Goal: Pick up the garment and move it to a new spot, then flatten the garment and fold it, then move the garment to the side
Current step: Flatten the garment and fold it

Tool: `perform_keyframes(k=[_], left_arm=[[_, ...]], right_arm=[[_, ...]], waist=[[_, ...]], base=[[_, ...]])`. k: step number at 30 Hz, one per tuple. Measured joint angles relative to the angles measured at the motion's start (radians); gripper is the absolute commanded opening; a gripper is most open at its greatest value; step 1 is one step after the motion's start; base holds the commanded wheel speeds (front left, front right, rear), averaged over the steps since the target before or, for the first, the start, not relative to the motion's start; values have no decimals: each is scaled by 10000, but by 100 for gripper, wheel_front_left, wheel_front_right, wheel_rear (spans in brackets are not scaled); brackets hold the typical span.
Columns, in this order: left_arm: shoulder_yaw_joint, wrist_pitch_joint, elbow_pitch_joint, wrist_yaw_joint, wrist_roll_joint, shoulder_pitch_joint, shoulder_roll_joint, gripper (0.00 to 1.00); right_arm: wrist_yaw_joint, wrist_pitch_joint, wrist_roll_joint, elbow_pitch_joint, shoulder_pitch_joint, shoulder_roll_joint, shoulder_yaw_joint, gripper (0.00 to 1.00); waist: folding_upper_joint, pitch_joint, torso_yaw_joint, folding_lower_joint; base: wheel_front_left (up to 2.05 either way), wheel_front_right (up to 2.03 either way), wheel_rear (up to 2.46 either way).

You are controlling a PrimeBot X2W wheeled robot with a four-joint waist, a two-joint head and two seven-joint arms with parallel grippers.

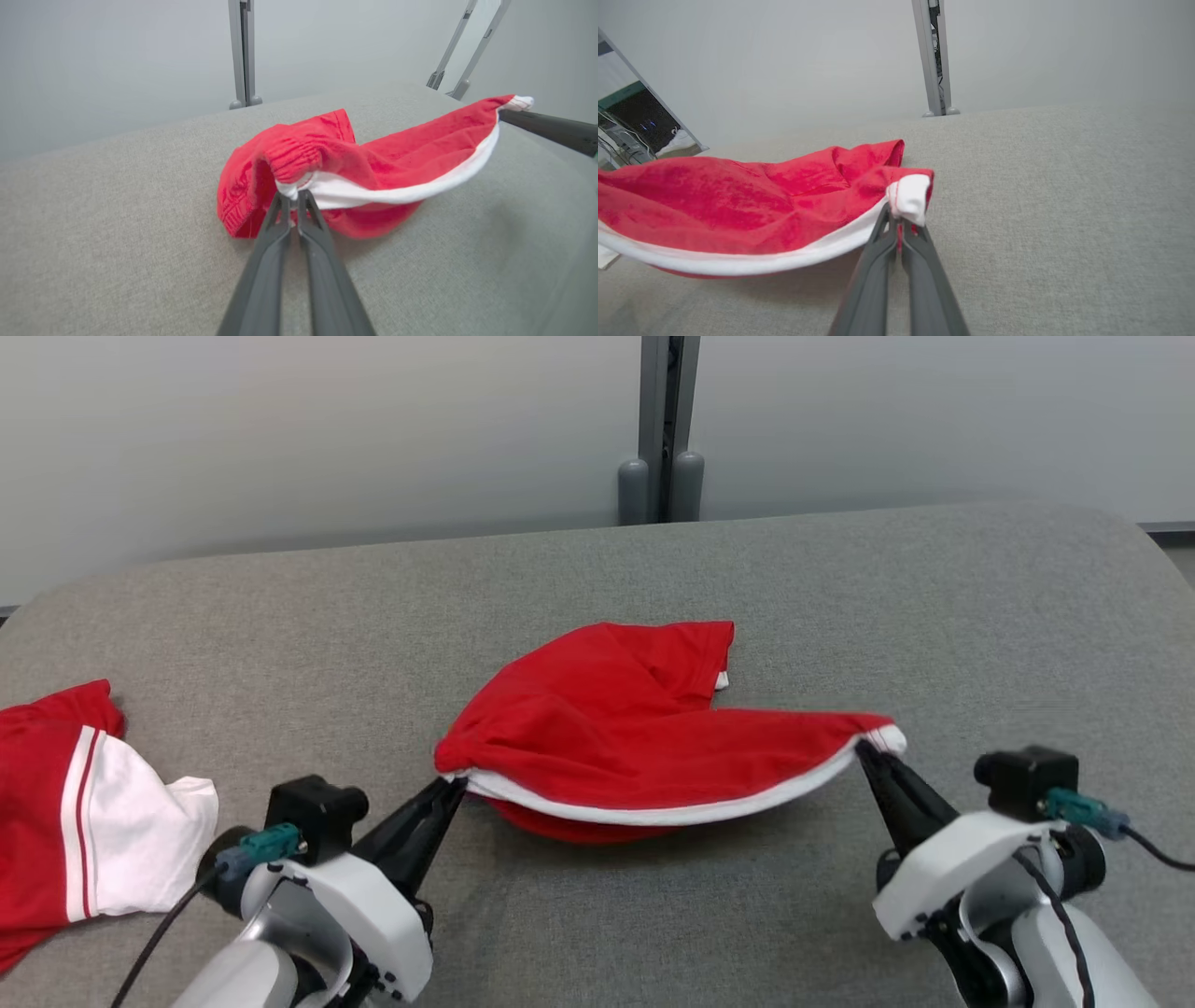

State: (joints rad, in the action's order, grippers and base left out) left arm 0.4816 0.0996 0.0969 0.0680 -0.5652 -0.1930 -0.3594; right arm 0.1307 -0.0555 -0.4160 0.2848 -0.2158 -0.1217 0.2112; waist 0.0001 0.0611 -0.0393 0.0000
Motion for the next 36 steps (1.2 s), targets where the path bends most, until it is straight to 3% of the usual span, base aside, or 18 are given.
perform_keyframes(k=[6,11,15,24,29,36], left_arm=[[-224,52,502,288,318,-1869,-533,0],[-297,180,1248,546,12,-3937,-803,0],[-265,610,1860,589,-474,-5831,-1348,0],[857,1034,2673,627,-1910,-10601,-2458,0],[1478,924,3367,629,-2253,-12186,-2748,0],[2303,209,4489,642,-2940,-14012,-2736,0]], right_arm=[[0,94,-245,-21,-1940,247,153,0],[0,506,-341,621,-4000,332,313,0],[0,918,-222,1239,-6114,487,662,0],[0,1808,-42,3269,-11036,688,805,0],[2,2290,313,4176,-12758,729,702,0],[6,3033,842,5120,-14705,777,92,0]], waist=[[0,664,-150,0],[0,1525,-209,0],[-1,2316,-277,0],[-1,4299,-430,1],[0,5129,-511,1],[-1,5901,-578,0]], base=[[0,0,0],[0,0,0],[0,0,0],[0,0,0],[0,0,0],[0,0,0]])
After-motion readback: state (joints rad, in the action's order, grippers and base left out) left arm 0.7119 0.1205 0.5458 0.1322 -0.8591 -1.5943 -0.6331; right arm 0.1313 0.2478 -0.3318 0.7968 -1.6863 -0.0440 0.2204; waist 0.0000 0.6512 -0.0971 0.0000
